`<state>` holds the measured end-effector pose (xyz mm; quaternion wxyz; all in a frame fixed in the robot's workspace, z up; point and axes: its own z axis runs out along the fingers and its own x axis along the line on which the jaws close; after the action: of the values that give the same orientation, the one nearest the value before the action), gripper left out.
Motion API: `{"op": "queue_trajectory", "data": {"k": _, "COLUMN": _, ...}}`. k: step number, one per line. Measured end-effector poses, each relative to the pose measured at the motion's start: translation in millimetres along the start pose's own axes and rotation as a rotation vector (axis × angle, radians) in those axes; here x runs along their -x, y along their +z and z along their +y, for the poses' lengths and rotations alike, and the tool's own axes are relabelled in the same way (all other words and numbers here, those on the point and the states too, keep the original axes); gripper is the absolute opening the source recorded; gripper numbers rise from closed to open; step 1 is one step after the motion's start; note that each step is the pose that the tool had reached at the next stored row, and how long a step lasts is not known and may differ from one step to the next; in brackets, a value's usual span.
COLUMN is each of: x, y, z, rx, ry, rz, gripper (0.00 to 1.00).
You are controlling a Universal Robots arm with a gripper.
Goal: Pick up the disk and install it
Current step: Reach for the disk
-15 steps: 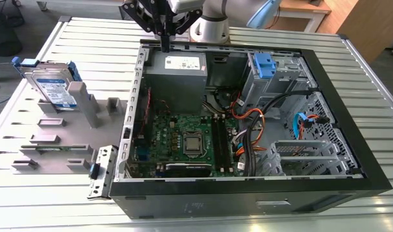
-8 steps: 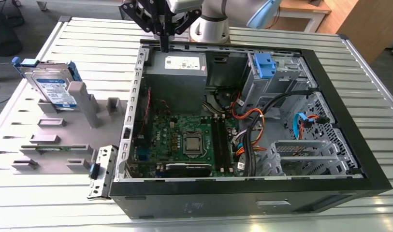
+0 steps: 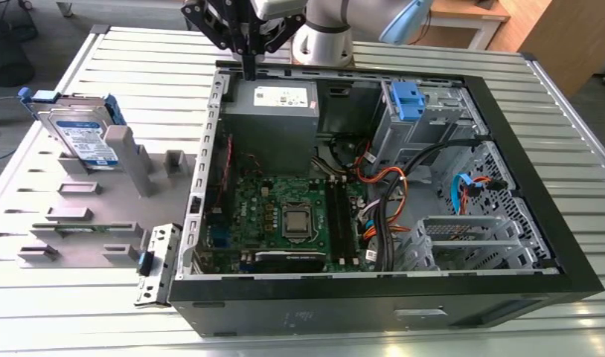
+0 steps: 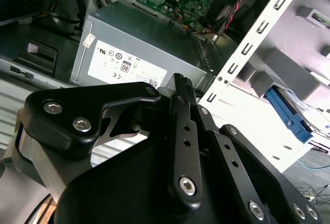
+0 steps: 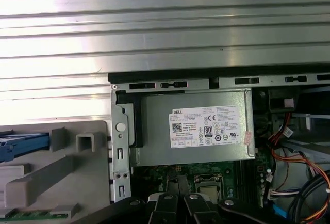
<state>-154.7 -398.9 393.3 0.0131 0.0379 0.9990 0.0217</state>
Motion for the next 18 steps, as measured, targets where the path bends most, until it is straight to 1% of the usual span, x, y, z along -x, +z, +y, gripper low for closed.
{"op": "queue_trajectory", "data": {"k": 18, "x": -8.8, "y": -0.3, "z": -0.7, "rx": -0.0001, "ry": 0.000, "rz": 0.0000, "gripper": 0.11}}
